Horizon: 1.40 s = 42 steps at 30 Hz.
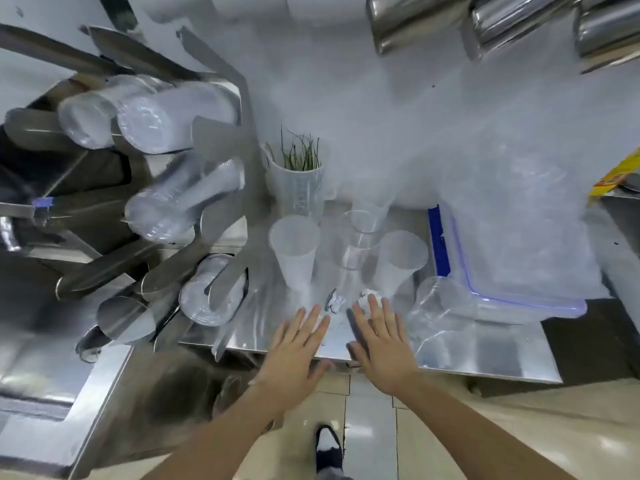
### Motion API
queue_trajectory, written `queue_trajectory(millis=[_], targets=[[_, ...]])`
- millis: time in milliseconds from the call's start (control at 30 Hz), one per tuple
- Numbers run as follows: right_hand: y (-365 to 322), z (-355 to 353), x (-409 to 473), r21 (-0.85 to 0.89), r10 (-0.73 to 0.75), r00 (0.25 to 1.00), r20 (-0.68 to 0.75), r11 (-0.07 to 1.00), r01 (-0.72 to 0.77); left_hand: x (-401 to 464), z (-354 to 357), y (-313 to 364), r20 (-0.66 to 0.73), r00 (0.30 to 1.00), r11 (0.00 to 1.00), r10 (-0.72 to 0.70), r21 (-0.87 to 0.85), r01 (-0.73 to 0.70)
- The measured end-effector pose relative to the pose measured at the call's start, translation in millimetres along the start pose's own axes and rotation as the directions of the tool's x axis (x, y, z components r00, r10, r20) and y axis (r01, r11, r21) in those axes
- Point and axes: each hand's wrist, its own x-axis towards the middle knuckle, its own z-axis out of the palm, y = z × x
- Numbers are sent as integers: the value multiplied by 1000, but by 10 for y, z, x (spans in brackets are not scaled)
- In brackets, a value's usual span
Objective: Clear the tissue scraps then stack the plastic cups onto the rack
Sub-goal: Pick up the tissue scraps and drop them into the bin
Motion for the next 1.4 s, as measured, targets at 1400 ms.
queue_trajectory(millis=[1400], targets=[[127,132,170,236,121,982,-142,968,-85,159,-28,76,536,594,-688,-600,-724,-41]])
